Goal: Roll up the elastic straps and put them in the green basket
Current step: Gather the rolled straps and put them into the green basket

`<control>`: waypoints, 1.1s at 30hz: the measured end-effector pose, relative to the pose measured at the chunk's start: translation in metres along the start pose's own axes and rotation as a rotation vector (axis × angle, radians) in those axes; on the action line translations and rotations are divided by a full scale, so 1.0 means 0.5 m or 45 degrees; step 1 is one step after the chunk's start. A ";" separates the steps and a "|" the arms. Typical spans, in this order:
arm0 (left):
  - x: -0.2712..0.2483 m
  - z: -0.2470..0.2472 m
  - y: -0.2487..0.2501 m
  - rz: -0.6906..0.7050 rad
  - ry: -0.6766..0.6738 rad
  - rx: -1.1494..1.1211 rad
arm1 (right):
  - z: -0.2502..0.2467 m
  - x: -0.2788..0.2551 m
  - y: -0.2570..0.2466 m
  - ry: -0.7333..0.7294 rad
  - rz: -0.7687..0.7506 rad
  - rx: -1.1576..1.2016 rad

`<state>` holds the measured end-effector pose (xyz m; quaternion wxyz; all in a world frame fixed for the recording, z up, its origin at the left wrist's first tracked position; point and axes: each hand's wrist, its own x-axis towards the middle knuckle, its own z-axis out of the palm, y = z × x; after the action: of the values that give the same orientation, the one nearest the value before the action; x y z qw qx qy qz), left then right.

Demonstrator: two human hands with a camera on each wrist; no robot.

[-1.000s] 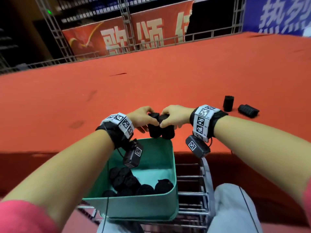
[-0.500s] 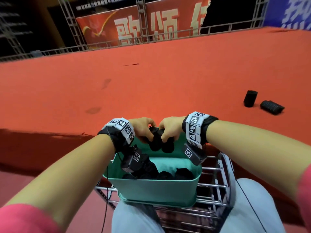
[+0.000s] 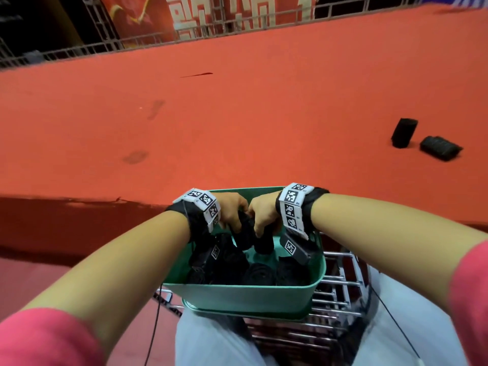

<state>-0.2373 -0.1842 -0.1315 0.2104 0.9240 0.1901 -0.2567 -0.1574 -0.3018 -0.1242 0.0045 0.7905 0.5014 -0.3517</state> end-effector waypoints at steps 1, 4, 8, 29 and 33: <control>0.008 0.003 -0.003 -0.009 -0.007 -0.005 | 0.003 0.006 0.001 -0.015 0.010 0.002; 0.027 0.005 -0.008 -0.011 -0.026 -0.016 | 0.010 0.019 0.003 -0.061 0.036 -0.009; 0.043 0.003 -0.010 -0.008 -0.036 -0.001 | 0.010 0.029 0.009 -0.105 0.066 0.018; 0.089 0.049 -0.013 0.093 -0.218 0.201 | 0.056 0.075 0.029 -0.214 0.030 -0.074; 0.095 0.058 -0.016 0.094 -0.215 0.198 | 0.063 0.089 0.031 -0.205 0.039 -0.096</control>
<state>-0.2147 -0.1799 -0.1828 0.1626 0.9190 0.1173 -0.3395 -0.1513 -0.2861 -0.1783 0.0798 0.7665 0.5003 -0.3948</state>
